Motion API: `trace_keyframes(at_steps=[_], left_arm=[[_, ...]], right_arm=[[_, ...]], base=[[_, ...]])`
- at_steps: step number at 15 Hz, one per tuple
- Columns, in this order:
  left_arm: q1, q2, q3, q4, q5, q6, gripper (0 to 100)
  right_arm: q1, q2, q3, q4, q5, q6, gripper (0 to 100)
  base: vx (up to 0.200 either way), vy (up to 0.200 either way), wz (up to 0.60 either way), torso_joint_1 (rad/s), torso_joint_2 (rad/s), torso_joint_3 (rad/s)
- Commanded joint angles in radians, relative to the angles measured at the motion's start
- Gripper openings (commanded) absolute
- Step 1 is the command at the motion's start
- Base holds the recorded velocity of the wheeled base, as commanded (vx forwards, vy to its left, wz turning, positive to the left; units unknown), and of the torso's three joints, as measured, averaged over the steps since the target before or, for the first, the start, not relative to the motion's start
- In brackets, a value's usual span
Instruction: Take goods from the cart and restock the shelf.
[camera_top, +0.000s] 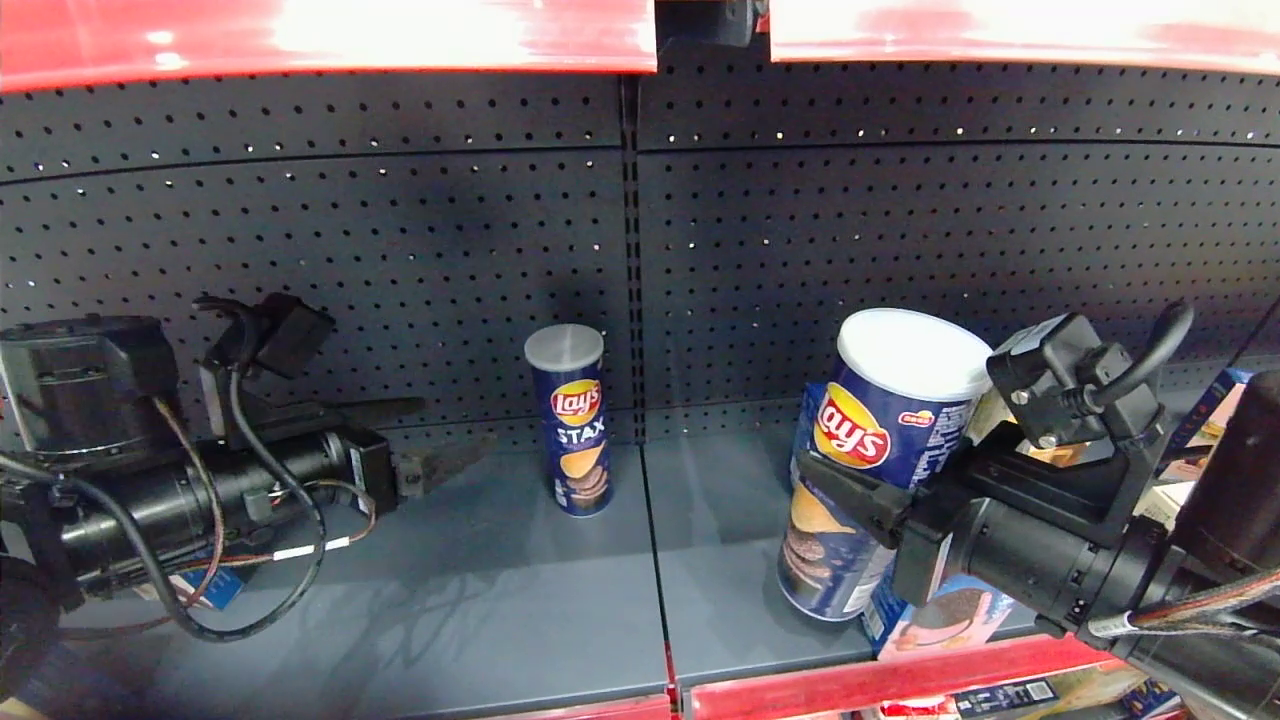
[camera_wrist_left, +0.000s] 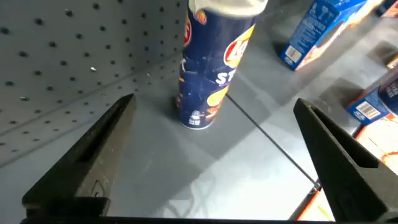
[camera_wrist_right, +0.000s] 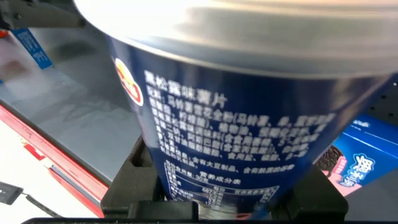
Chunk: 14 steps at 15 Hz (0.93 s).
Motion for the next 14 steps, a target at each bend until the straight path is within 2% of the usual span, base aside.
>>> trace_keyframes(at_steps=[1, 2, 3, 5, 6, 7, 9, 10, 14], left_arm=[[0.005, 0.047, -0.016, -0.003, -0.032, -0.02, 100], [0.005, 0.047, -0.016, -0.003, -0.032, -0.02, 100], [0.02, 0.086, -0.022, -0.043, -0.084, -0.043, 100], [0.042, 0.139, -0.008, -0.16, -0.158, -0.044, 100], [0.062, 0.176, -0.005, -0.24, -0.215, -0.049, 100], [0.065, 0.188, -0.003, -0.261, -0.242, -0.057, 100], [0.08, 0.214, -0.007, -0.273, -0.276, -0.064, 100], [0.083, 0.239, -0.013, -0.298, -0.313, -0.063, 100], [0.083, 0.396, -0.063, -0.519, -0.364, -0.069, 100]], right_arm=[[0.0, -0.012, 0.003, 0.0, -0.003, -0.001, 0], [0.0, -0.012, 0.003, 0.0, -0.003, -0.001, 0], [0.0, -0.013, 0.005, 0.0, -0.006, -0.001, 0], [0.0, -0.012, 0.013, 0.002, -0.006, -0.001, 0], [0.0, -0.012, 0.017, 0.002, -0.006, -0.001, 0], [0.0, -0.012, 0.02, 0.0, -0.006, 0.001, 0], [0.0, -0.013, 0.019, 0.0, -0.006, 0.001, 0], [-0.001, -0.012, 0.019, 0.0, -0.006, 0.001, 0], [-0.003, -0.007, 0.016, 0.002, -0.006, 0.001, 0]], base=[[0.0, 0.0, 0.0, 0.0, 0.0, 0.0], [0.0, 0.0, 0.0, 0.0, 0.0, 0.0], [0.0, 0.0, 0.0, 0.0, 0.0, 0.0], [0.0, 0.0, 0.0, 0.0, 0.0, 0.0], [0.0, 0.0, 0.0, 0.0, 0.0, 0.0], [0.0, 0.0, 0.0, 0.0, 0.0, 0.0], [0.0, 0.0, 0.0, 0.0, 0.0, 0.0], [0.0, 0.0, 0.0, 0.0, 0.0, 0.0], [0.0, 0.0, 0.0, 0.0, 0.0, 0.0]])
